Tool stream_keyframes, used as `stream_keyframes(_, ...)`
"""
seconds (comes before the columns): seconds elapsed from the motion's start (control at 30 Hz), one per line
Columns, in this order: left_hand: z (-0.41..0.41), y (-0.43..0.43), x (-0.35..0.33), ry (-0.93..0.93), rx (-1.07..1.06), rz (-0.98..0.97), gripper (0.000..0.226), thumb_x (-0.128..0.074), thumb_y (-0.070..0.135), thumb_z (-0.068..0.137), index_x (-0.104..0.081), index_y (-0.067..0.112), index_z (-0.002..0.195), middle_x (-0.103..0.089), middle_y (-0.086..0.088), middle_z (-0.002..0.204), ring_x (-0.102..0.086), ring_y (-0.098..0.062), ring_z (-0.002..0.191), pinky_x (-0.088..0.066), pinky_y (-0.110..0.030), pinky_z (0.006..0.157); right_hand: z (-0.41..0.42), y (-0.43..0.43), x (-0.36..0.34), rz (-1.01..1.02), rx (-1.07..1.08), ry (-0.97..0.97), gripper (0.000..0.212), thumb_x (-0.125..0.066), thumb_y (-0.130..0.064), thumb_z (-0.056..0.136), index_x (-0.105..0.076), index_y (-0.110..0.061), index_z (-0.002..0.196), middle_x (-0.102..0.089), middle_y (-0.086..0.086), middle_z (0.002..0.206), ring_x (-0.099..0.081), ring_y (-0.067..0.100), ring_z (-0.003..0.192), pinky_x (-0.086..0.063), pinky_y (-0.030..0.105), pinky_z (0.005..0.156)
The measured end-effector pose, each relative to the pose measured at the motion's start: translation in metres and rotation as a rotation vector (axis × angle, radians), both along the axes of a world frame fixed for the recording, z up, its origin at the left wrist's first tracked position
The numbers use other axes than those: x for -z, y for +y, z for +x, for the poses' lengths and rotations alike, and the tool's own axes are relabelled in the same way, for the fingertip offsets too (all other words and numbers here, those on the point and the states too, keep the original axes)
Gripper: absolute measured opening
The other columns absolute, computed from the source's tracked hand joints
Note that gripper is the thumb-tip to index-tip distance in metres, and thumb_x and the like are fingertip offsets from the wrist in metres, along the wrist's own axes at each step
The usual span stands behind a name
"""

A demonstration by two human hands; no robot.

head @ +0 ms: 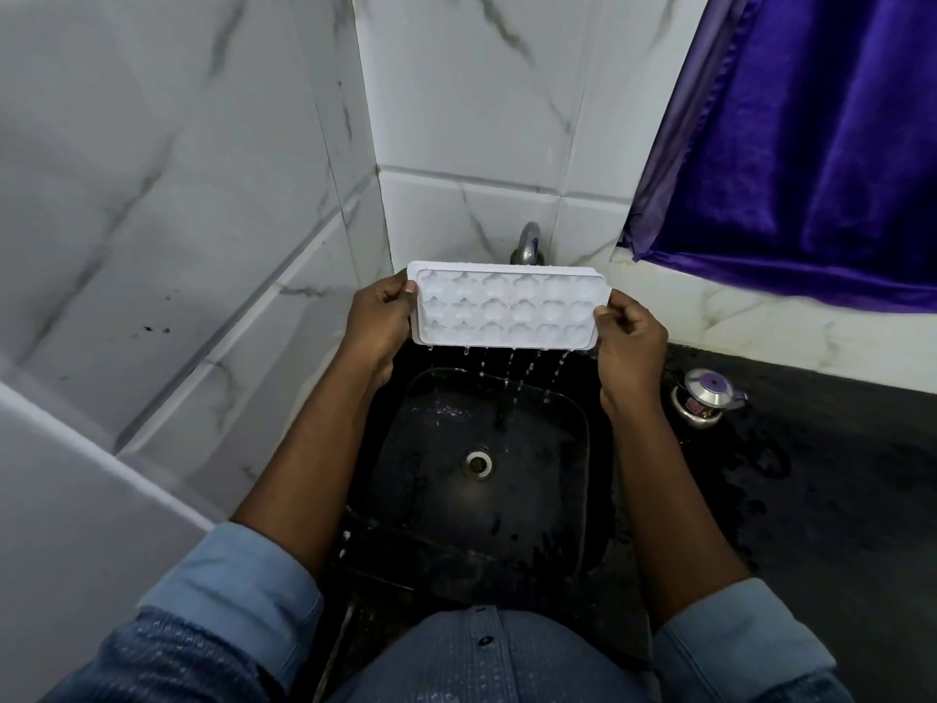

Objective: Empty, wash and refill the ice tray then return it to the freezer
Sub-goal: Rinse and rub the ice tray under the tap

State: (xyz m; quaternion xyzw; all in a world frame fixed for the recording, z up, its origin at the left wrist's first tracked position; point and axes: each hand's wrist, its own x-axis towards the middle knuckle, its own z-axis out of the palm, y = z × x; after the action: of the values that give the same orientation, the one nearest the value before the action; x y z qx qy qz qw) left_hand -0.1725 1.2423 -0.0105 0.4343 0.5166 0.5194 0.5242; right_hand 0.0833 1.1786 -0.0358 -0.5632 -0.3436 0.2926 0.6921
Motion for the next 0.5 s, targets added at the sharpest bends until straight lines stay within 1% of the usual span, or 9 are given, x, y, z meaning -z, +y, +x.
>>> stream_keyframes(0.07,-0.0012,0.0005,0.0001,0.001,0.009,-0.011,0.029,-0.055,0.014,0.110,-0.073,0.012,0.131,-0.080,-0.004,0.115,-0.078,-0.024,0.103,-0.063,-0.048,0.093,0.0005,-0.0001,-0.0019,-0.001,0.008,-0.012,0.028,-0.060,0.002,0.101,-0.075,-0.016,0.117,-0.078,-0.008,0.102,-0.073,0.004,0.092,-0.058,0.022,0.082)
stream_keyframes(0.17,-0.0011,-0.0008,0.0001,-0.005,0.025,-0.018,0.029,-0.056,0.015,0.109,-0.073,0.011,0.132,-0.080,-0.004,0.113,-0.079,-0.023,0.099,-0.065,-0.046,0.086,0.0005,-0.0012,-0.0039,-0.001,0.021,-0.031,0.028,-0.059,0.002,0.101,-0.074,-0.013,0.119,-0.076,-0.010,0.101,-0.072,-0.002,0.088,-0.056,0.017,0.078)
stream_keyframes(0.23,-0.0007,-0.0020,0.0000,-0.015,0.028,-0.013,0.028,-0.056,0.014,0.109,-0.073,0.011,0.131,-0.081,-0.002,0.109,-0.079,-0.023,0.098,-0.066,-0.043,0.083,0.0008,-0.0020,-0.0038,0.001,0.021,-0.038,0.028,-0.058,0.003,0.102,-0.073,-0.015,0.118,-0.075,-0.013,0.098,-0.072,-0.004,0.086,-0.055,0.015,0.076)
stream_keyframes(0.3,-0.0011,-0.0026,0.0008,-0.005,0.034,-0.007,0.026,-0.057,0.014,0.109,-0.075,0.012,0.127,-0.081,0.000,0.105,-0.079,-0.022,0.095,-0.066,-0.037,0.078,0.0010,-0.0023,-0.0030,0.002,0.027,-0.051,0.028,-0.058,0.004,0.102,-0.073,-0.015,0.117,-0.075,-0.014,0.097,-0.071,-0.005,0.086,-0.055,0.015,0.077)
stream_keyframes(0.37,-0.0019,-0.0029,0.0010,0.032,0.030,-0.012,0.024,-0.058,0.016,0.108,-0.077,0.014,0.124,-0.081,0.003,0.097,-0.076,-0.016,0.084,-0.060,-0.029,0.070,0.0020,-0.0011,-0.0026,0.006,0.043,-0.069,0.025,-0.058,0.003,0.102,-0.072,-0.009,0.120,-0.074,-0.012,0.100,-0.070,-0.007,0.087,-0.053,0.014,0.079)
stream_keyframes(0.4,-0.0022,-0.0031,0.0009,0.049,0.026,-0.017,0.024,-0.059,0.017,0.108,-0.077,0.015,0.123,-0.081,0.004,0.095,-0.075,-0.012,0.079,-0.058,-0.027,0.068,0.0023,-0.0002,-0.0029,0.007,0.047,-0.082,0.024,-0.059,0.003,0.102,-0.071,-0.007,0.121,-0.074,-0.010,0.101,-0.070,-0.008,0.087,-0.052,0.013,0.080)
stream_keyframes(0.5,-0.0017,-0.0043,-0.0006,0.032,0.017,-0.012,0.024,-0.057,0.013,0.109,-0.075,0.009,0.124,-0.080,0.002,0.093,-0.074,-0.005,0.070,-0.056,-0.022,0.059,0.0022,0.0016,-0.0039,-0.002,0.042,-0.115,0.024,-0.060,0.001,0.102,-0.071,-0.013,0.118,-0.073,-0.010,0.100,-0.069,-0.009,0.086,-0.052,0.012,0.080)
